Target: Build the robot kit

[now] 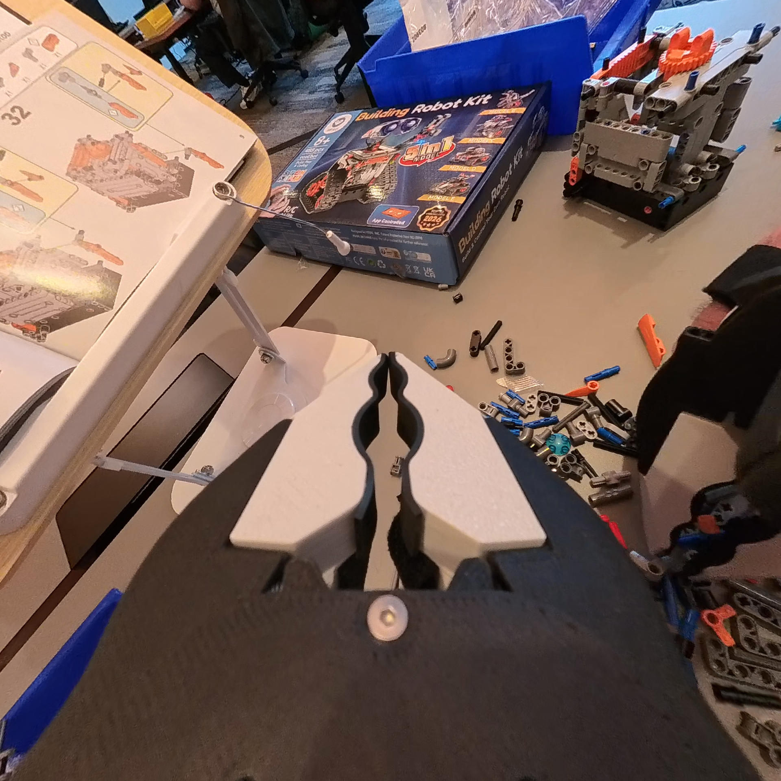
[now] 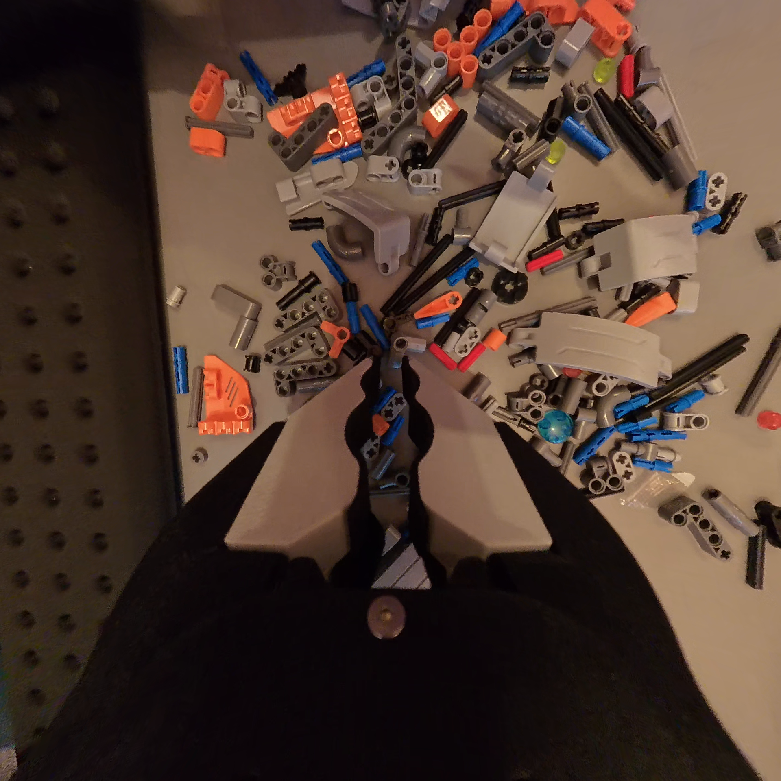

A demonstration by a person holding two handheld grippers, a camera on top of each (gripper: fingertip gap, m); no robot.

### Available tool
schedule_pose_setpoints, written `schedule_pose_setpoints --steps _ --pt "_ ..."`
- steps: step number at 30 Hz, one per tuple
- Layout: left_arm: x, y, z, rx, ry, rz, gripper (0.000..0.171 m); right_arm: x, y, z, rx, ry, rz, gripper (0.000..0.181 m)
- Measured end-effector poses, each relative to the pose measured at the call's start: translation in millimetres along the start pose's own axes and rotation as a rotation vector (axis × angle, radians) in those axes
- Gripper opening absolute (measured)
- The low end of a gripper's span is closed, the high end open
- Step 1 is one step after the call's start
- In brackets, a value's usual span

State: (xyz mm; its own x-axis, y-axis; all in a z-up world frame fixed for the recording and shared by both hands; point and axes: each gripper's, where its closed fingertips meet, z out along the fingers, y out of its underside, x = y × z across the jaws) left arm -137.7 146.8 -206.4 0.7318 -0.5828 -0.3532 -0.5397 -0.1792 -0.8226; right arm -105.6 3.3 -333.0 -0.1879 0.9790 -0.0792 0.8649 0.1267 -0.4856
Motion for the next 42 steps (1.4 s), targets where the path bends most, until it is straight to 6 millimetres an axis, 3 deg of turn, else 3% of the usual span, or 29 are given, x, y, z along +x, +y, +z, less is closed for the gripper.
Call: schedule_pose_setpoints --steps 13,25,34,42 --pt "1 3 4 -0.012 0.006 0.000 0.000 1 -2 5 0.026 -0.009 0.022 0.005" --pt "3 4 5 -0.018 0.008 0.005 0.000 3 1 -37 0.096 0.059 0.028 0.005" --pt "10 11 15 -0.045 0.028 0.011 0.000 17 43 -79 0.130 0.181 0.108 0.005" --pt "16 19 24 -0.074 0.046 0.018 0.000 28 105 -102 0.059 0.411 0.114 0.005"
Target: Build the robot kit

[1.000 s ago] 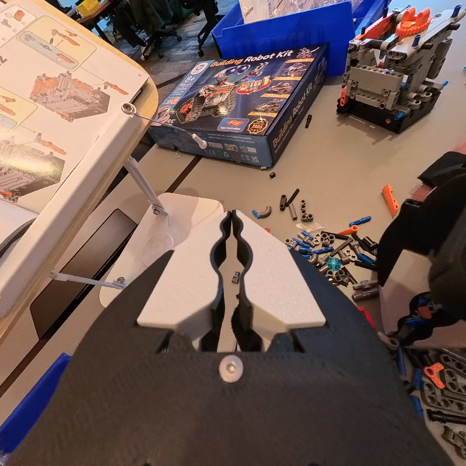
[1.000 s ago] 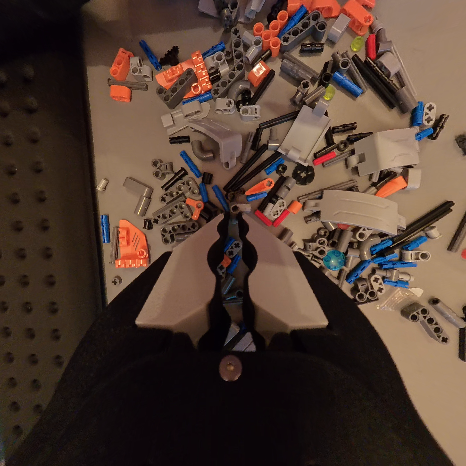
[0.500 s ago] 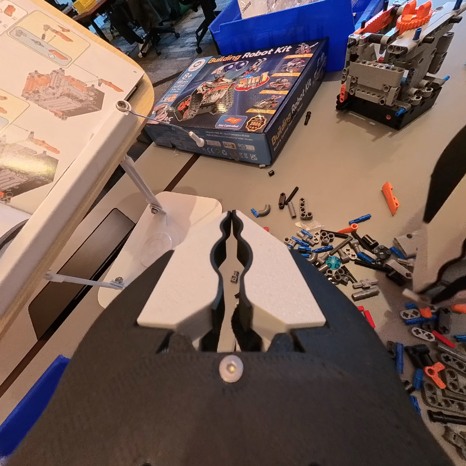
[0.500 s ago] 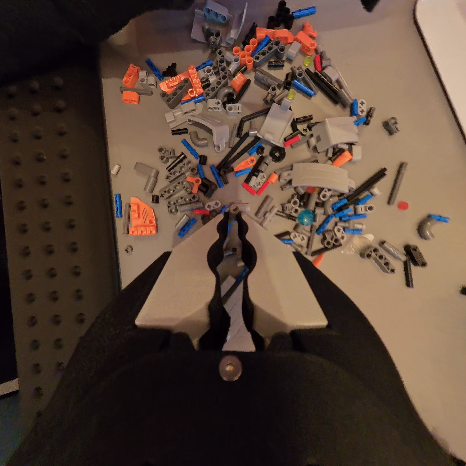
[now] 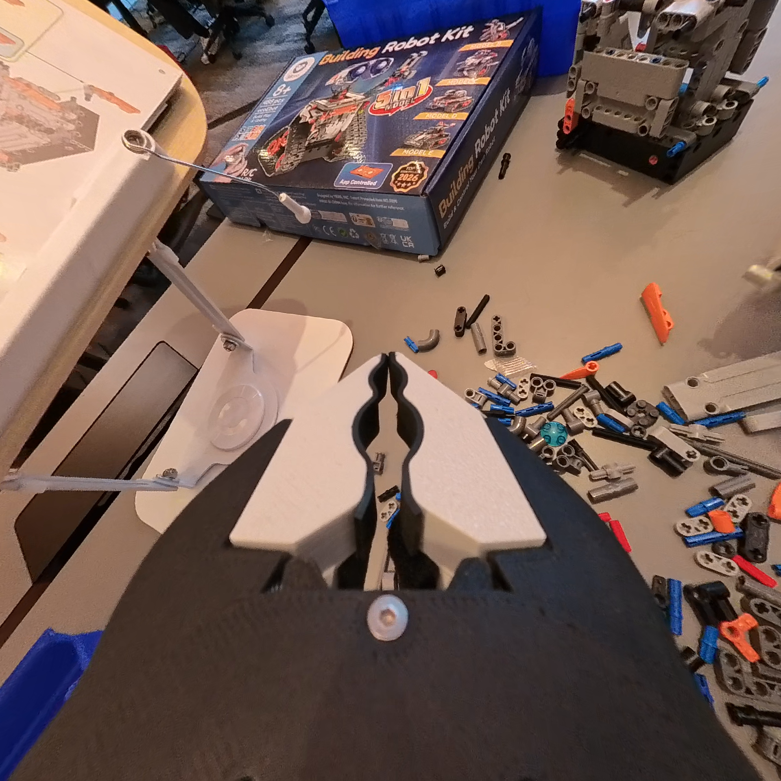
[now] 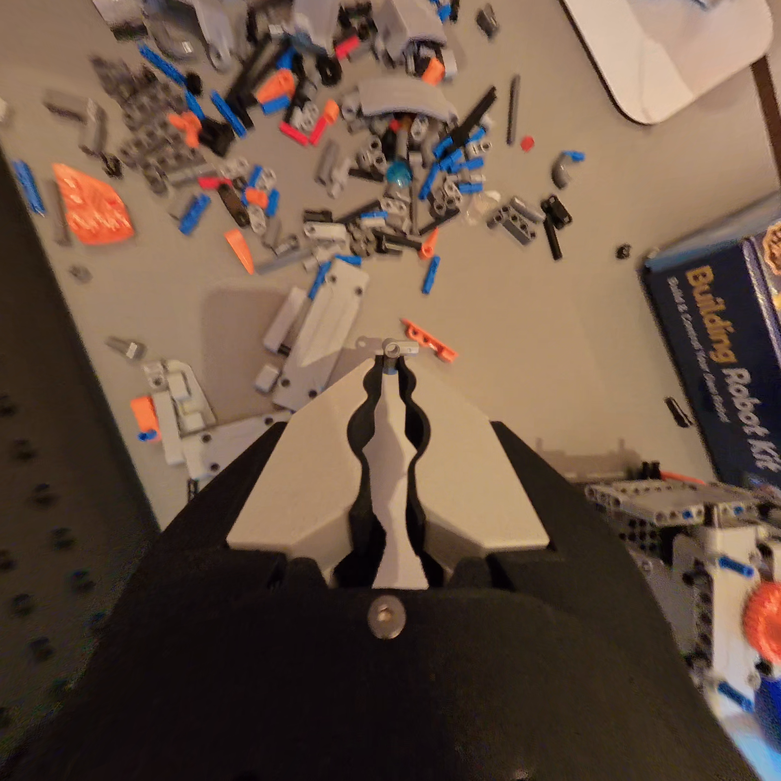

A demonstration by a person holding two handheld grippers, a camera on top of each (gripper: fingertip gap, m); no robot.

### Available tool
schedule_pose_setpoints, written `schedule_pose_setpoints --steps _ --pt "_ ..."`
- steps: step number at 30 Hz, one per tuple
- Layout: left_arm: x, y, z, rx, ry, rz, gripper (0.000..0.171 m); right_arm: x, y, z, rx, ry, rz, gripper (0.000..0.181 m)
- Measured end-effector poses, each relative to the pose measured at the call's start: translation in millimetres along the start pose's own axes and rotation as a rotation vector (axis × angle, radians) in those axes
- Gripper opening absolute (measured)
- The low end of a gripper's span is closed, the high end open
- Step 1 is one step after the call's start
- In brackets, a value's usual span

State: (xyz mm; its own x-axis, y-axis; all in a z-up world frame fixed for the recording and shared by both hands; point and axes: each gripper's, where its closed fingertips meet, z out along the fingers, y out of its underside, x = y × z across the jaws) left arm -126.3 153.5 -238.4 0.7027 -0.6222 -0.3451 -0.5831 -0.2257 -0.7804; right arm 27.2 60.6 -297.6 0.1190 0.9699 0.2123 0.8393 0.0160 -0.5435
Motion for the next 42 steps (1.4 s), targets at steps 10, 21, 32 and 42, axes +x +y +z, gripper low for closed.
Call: schedule_pose_setpoints --steps 10,21,32,42 --pt "7 4 8 -0.024 0.016 0.020 0.000 -8 54 4 -0.129 0.034 0.025 0.005" --pt "7 5 8 -0.025 0.017 0.019 0.000 -13 53 -3 -0.088 -0.071 0.143 0.012" --pt "5 6 6 -0.028 0.011 0.021 0.000 -29 53 8 -0.086 -0.136 0.136 0.006" --pt "5 1 3 -0.015 0.009 0.026 0.000 -15 30 -10 0.035 -0.114 0.148 0.004"
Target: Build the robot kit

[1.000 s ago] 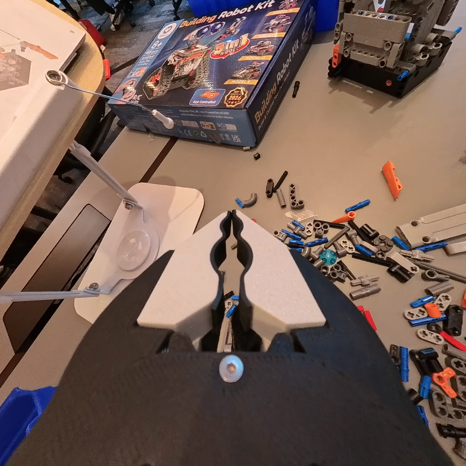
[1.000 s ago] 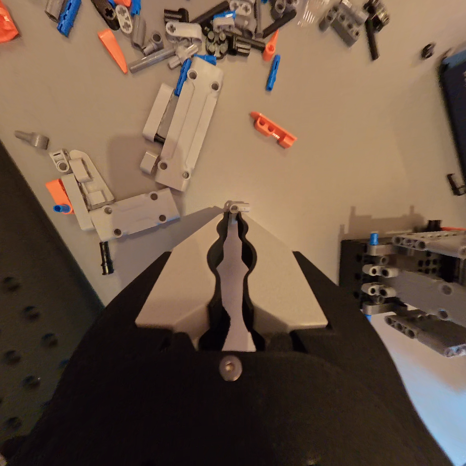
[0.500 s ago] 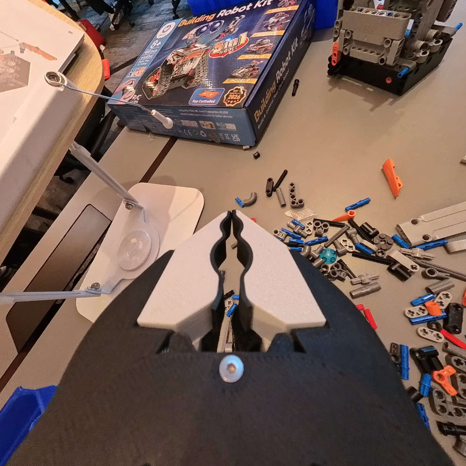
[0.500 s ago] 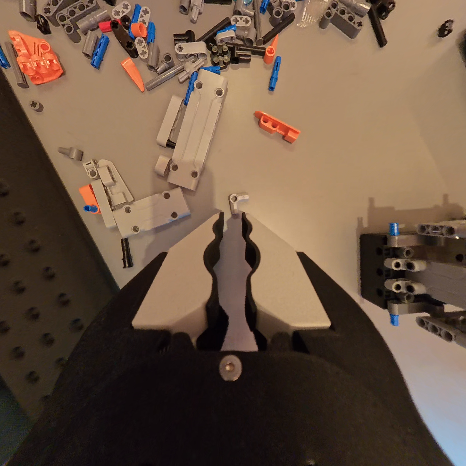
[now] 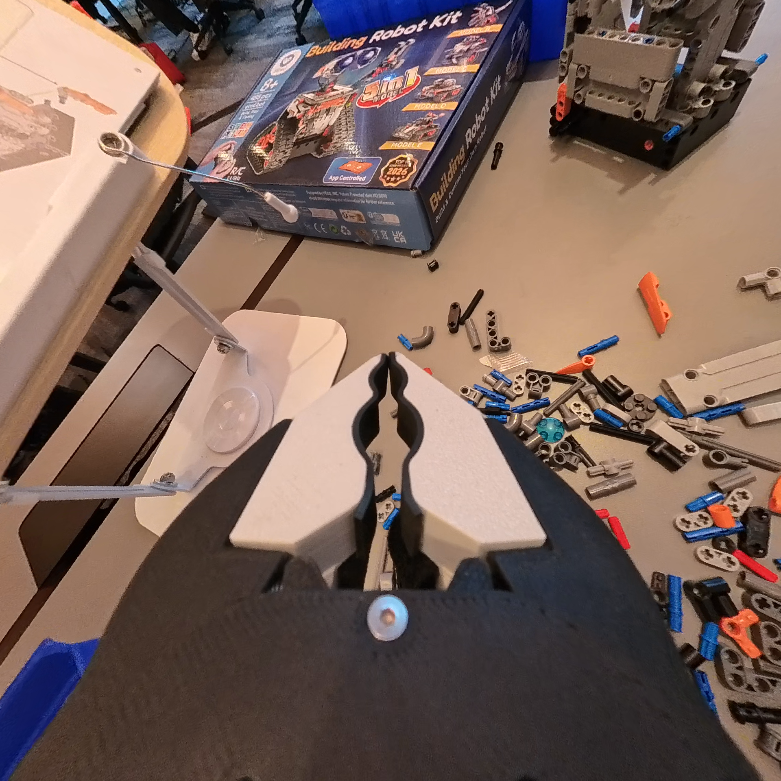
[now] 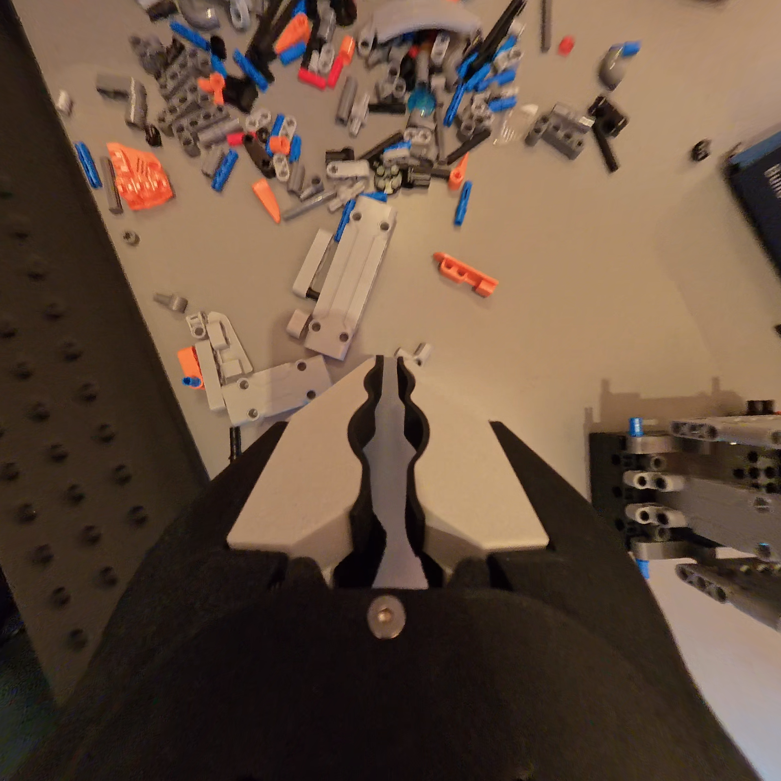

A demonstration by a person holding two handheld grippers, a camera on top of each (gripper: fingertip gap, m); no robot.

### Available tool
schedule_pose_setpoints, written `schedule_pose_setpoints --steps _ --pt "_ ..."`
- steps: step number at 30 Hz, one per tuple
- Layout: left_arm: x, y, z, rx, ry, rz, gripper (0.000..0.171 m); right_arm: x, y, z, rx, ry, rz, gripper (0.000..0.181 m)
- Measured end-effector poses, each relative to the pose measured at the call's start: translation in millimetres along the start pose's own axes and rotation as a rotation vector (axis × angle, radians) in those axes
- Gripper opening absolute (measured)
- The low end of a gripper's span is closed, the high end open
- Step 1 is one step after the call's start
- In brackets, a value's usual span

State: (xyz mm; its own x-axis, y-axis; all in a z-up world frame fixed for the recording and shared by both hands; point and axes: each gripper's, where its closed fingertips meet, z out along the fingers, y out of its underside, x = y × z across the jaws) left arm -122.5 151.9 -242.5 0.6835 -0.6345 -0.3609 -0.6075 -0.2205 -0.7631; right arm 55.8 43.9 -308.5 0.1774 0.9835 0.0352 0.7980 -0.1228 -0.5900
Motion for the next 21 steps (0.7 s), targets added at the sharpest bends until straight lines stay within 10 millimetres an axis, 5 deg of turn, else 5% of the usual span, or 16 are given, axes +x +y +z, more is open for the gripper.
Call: schedule_pose_setpoints --steps 3,6,12,21 --pt "-1 -1 -2 0.007 -0.005 -0.001 0.000 13 -14 -7 0.069 0.047 0.018 0.004" --pt "-2 -2 -3 0.008 -0.007 -0.003 0.000 21 -7 -4 0.037 0.060 0.052 0.009" --pt "0 -2 -1 0.002 -0.004 0.005 0.000 15 12 19 -0.083 0.021 0.066 0.019" --pt "0 -2 -1 0.003 -0.002 0.005 0.000 -1 7 30 -0.074 -0.079 0.035 0.024"
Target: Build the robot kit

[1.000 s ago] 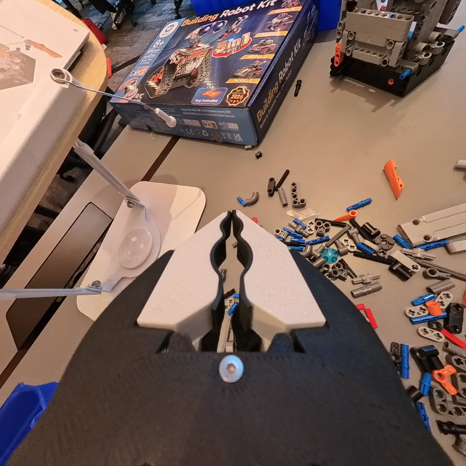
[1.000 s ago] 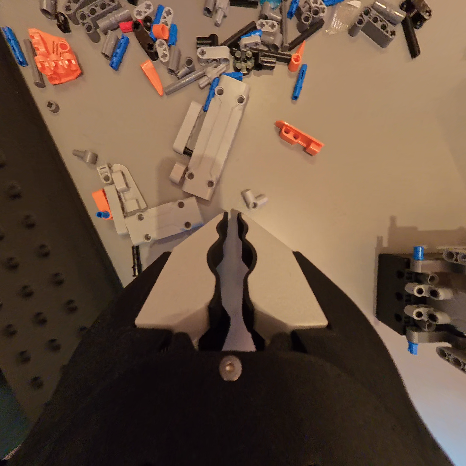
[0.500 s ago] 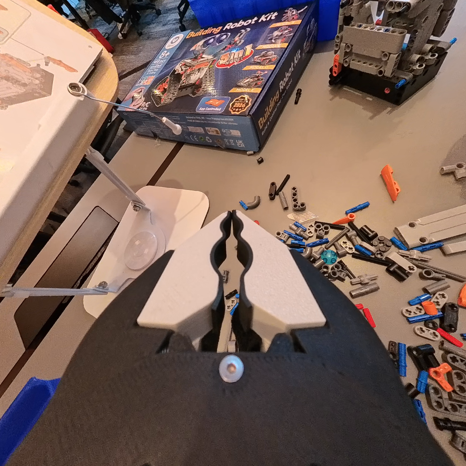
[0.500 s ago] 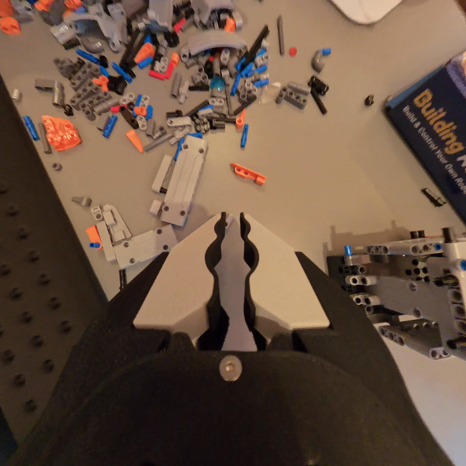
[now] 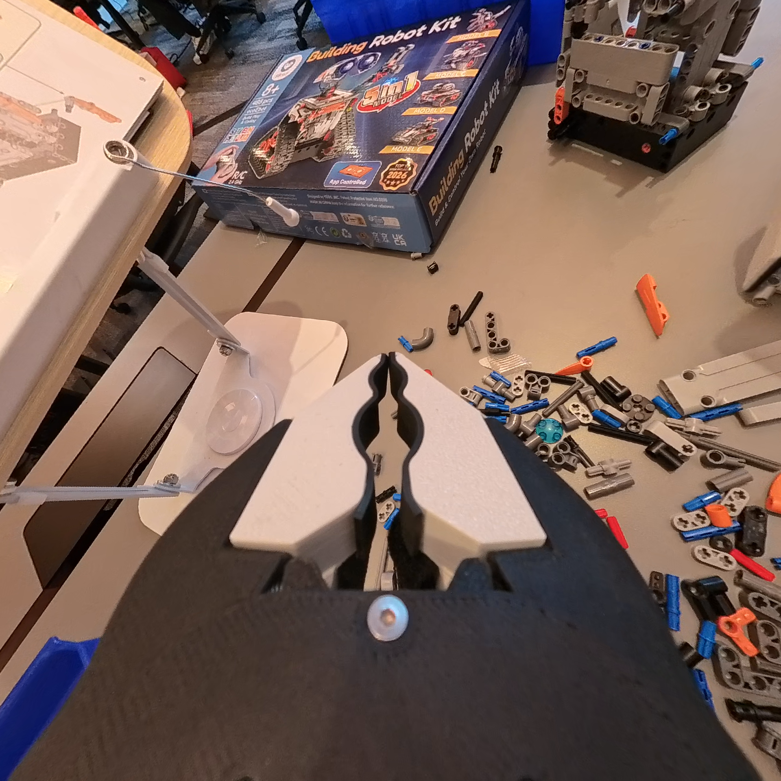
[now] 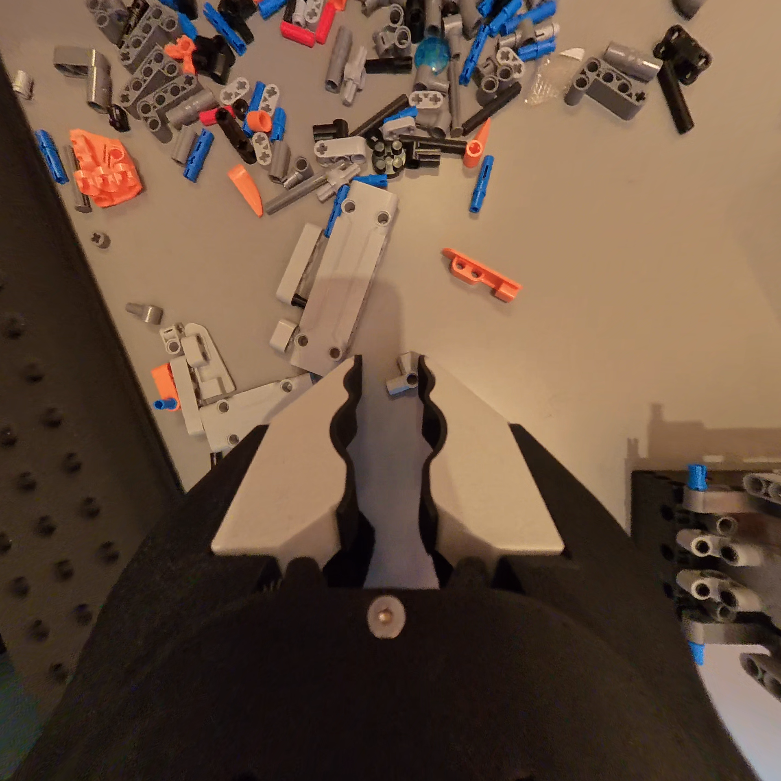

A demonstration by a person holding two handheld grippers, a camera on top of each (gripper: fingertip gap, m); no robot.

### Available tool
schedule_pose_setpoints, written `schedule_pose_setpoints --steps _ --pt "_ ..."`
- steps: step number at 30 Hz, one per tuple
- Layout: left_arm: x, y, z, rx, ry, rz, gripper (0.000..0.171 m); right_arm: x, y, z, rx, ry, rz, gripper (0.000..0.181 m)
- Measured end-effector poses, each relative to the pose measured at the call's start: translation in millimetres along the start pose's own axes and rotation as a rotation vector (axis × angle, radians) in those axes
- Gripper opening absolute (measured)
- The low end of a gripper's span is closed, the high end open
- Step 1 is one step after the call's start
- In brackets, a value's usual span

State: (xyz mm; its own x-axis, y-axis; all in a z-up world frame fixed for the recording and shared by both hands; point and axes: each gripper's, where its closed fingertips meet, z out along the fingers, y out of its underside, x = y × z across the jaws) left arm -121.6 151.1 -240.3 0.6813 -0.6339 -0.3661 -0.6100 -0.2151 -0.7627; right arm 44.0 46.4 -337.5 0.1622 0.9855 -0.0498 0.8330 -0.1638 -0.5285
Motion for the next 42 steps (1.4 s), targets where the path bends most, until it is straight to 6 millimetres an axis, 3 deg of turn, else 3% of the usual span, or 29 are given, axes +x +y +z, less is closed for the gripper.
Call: schedule_pose_setpoints --steps 9,15,21,26,42 --pt "0 -1 -1 0.001 -0.002 0.001 0.000 -1 -2 -5 0.003 0.020 -0.059 0.000" --pt "-1 0 -1 -0.002 -0.004 0.004 0.000 2 1 -14 0.002 0.039 -0.019 0.005" --pt "0 1 0 -0.007 -0.003 0.008 0.000 -4 3 -7 -0.015 0.013 -0.037 0.002" --pt "0 1 0 -0.007 -0.003 0.006 0.000 4 12 -8 -0.044 0.031 -0.003 0.003" --pt "-4 -1 -4 -0.001 -0.016 0.006 0.000 16 11 -16 0.005 0.077 0.035 0.013"
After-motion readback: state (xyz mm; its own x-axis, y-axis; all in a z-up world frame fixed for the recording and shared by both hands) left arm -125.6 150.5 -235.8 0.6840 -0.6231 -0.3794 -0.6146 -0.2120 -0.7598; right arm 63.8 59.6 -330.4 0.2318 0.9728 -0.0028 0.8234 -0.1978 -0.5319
